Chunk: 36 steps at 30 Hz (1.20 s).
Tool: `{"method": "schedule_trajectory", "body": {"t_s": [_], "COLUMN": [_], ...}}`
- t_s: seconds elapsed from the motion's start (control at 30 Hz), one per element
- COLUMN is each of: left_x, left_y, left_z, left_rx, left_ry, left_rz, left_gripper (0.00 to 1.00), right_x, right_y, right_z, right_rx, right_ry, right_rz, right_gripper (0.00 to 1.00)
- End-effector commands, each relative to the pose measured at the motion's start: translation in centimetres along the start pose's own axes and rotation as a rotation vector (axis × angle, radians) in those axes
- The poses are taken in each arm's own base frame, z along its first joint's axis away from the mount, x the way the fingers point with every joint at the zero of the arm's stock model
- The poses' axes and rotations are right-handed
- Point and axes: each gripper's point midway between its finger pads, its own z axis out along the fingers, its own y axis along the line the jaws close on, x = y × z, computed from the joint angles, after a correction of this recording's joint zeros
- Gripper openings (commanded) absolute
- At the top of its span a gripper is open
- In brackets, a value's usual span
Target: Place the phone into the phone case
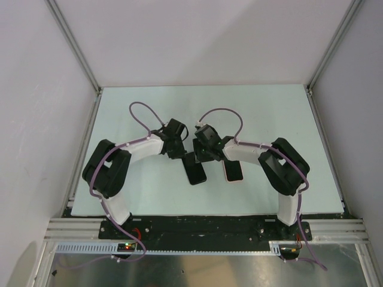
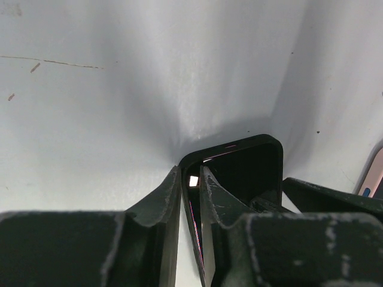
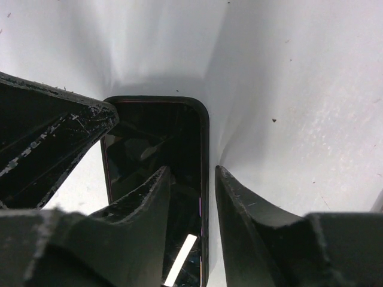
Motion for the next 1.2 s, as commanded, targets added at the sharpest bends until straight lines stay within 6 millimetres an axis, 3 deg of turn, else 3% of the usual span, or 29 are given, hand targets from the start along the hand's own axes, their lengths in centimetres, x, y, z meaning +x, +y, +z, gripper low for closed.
{"method": "schedule_trajectory", "body": {"t_s": [0.0,0.17,0.27,0.4,0.47,0.53,0.6,0.7,0.83,1.17], "left_x": [1.3,-3.9,-6.6,-8.5,-8.6,-8.2,-7.8,-7.0,-6.4,-6.4], "left_y": [1.5,-0.8,-1.8,-2.7,-2.8,-2.7,-2.5,-1.7,-0.1,1.2], "left_z": [0.4,-3.8,-7.0,-11.6,-13.4,-14.9,-16.3,-18.1,-19.5,-20.7], "left_rx": [-0.063,0.035,0.086,0.150,0.185,0.215,0.245,0.269,0.267,0.255], "left_ry": [0.022,-0.120,-0.211,-0.313,-0.342,-0.364,-0.383,-0.423,-0.477,-0.540], "left_rz": [0.031,0.032,0.047,0.080,0.096,0.102,0.109,0.111,0.096,0.072], "left_gripper": [0.22,0.31,0.39,0.53,0.66,0.89,0.97,0.99,1.00,1.00], "right_x": [1.5,-4.9,-8.1,-10.0,-10.1,-9.9,-9.3,-8.6,-7.7,-7.7], "right_y": [-1.3,-0.1,0.8,1.1,0.9,0.6,0.2,-0.7,-2.2,-3.3], "right_z": [-0.3,-4.4,-7.9,-12.4,-14.3,-16.3,-17.7,-19.7,-21.0,-21.3], "right_rx": [0.041,-0.032,-0.072,-0.095,-0.102,-0.116,-0.132,-0.141,-0.118,-0.076], "right_ry": [0.054,-0.094,-0.194,-0.286,-0.322,-0.371,-0.412,-0.483,-0.543,-0.572], "right_rz": [-0.008,0.015,0.032,0.046,0.058,0.082,0.110,0.157,0.204,0.222], "right_gripper": [0.46,0.65,0.72,0.77,0.80,0.83,0.87,0.93,0.99,0.99]}}
